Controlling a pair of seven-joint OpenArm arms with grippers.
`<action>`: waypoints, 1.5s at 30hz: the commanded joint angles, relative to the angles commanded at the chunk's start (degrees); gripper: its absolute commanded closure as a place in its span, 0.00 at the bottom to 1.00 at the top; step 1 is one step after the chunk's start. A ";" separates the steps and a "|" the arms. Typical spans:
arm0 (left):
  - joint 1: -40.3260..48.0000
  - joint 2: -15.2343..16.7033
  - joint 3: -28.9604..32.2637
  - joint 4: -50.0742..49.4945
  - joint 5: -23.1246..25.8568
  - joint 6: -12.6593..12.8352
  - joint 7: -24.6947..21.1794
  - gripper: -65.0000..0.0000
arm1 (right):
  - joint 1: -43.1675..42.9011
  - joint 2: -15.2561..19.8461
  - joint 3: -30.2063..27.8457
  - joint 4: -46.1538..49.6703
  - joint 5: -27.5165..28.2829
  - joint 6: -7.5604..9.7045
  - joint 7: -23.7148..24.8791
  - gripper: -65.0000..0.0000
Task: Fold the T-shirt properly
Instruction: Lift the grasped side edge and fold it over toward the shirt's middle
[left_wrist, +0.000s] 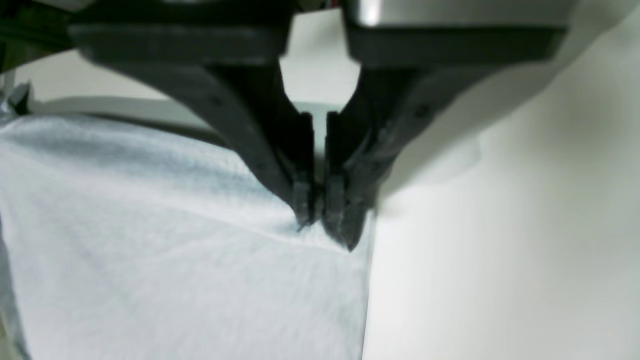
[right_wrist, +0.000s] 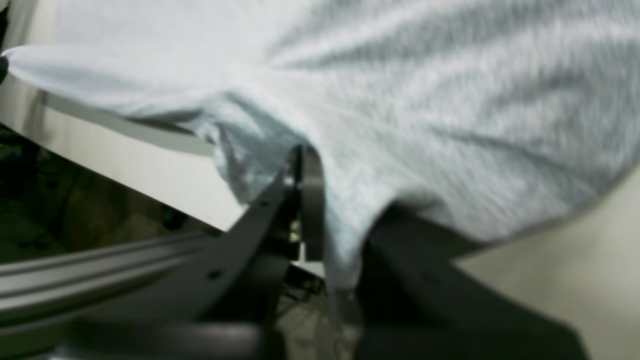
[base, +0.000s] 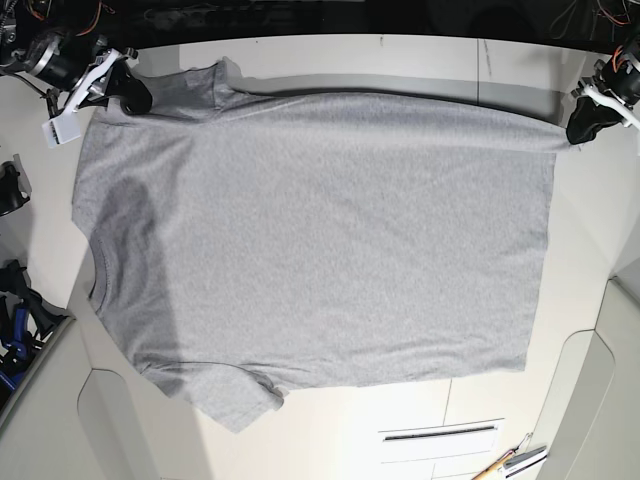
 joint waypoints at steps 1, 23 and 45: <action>-0.46 0.04 0.02 -0.02 0.24 0.00 -0.15 1.00 | 0.59 0.00 0.00 0.00 0.00 0.00 0.04 1.00; -21.68 -0.13 7.45 -19.04 21.03 0.00 -12.24 1.00 | 35.69 -0.02 -16.61 -21.64 -13.00 0.09 3.34 1.00; -19.58 -0.09 -2.91 -19.58 4.63 0.00 6.34 0.51 | 30.62 0.28 6.97 -20.46 -8.76 -0.52 -2.95 0.46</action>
